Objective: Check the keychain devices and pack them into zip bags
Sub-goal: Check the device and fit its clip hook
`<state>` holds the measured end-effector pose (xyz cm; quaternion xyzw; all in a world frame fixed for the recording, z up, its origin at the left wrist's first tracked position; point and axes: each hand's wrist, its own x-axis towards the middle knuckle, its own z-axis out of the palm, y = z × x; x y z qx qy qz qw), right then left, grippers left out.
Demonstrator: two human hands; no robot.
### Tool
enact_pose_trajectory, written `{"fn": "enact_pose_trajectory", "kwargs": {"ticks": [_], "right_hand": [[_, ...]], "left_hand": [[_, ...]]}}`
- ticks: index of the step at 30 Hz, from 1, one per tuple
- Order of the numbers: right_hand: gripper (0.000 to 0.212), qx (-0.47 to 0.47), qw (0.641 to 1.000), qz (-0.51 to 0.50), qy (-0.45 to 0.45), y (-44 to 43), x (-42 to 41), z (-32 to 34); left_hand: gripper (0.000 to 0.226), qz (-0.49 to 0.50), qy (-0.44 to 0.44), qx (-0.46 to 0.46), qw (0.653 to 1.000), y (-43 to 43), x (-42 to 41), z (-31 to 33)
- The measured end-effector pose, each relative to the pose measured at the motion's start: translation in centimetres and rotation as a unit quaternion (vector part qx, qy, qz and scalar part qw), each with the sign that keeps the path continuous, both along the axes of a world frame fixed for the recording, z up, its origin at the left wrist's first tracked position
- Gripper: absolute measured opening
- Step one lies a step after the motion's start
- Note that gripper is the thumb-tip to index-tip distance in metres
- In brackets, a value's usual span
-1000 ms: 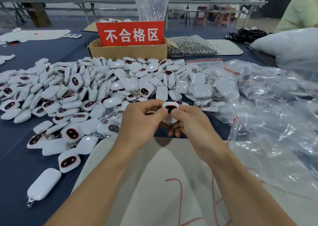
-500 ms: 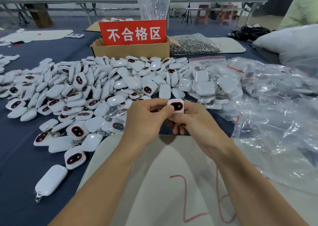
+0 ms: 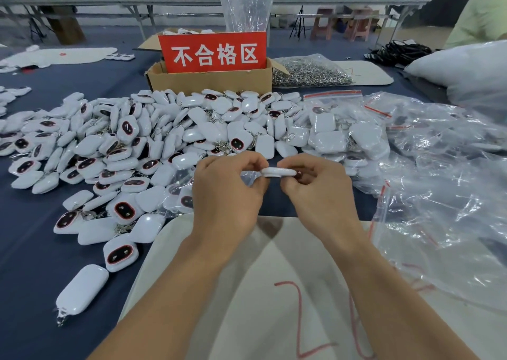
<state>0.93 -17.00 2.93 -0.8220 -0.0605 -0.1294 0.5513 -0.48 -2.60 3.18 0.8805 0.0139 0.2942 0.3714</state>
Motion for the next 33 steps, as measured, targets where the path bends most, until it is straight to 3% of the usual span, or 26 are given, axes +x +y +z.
{"fn": "enact_pose_trajectory", "kwargs": {"ticks": [4, 11, 13, 16, 19, 21, 23, 25, 29, 33], "right_hand": [[0.028, 0.113, 0.993, 0.019, 0.004, 0.4, -0.1, 0.1], [0.019, 0.118, 0.992, 0.036, 0.013, 0.1, 0.2, 0.1], [0.010, 0.141, 0.988, 0.036, 0.043, 0.0, 0.2, 0.4], [0.023, 0.219, 0.965, 0.065, 0.128, -0.2, 0.1, 0.8], [0.024, 0.252, 0.942, 0.111, 0.194, -0.4, 0.0, 1.1], [0.028, 0.236, 0.949, 0.082, 0.191, -0.4, 0.1, 1.0], [0.036, 0.201, 0.965, 0.043, 0.164, -0.4, 0.1, 0.8], [0.030, 0.186, 0.970, 0.052, 0.147, -0.5, 0.2, 0.8], [0.014, 0.162, 0.972, 0.104, 0.135, -0.6, 0.2, 0.8], [0.028, 0.195, 0.971, 0.027, 0.135, -0.6, 0.3, 0.7]], "left_hand": [[0.023, 0.032, -0.015, 0.020, 0.999, 0.3, 0.0, -0.5], [0.022, 0.008, -0.033, 0.018, 0.999, 0.4, -0.3, -0.3], [0.033, -0.017, -0.027, 0.031, 0.999, 0.5, -0.3, -0.2], [0.058, -0.063, -0.023, 0.039, 0.997, 0.4, -0.5, -0.3], [0.035, -0.081, -0.071, 0.045, 0.993, 0.4, -0.6, -0.2], [0.019, -0.086, -0.062, 0.065, 0.992, 0.6, -0.5, -0.1], [0.034, -0.066, -0.025, 0.069, 0.995, 0.7, -0.3, -0.2], [0.036, -0.057, -0.004, 0.057, 0.997, 0.7, -0.2, -0.3], [0.032, -0.067, 0.007, 0.019, 0.998, 0.8, -0.2, -0.2], [0.013, 0.025, -0.023, -0.014, 0.999, 1.4, 0.0, 0.6]]}}
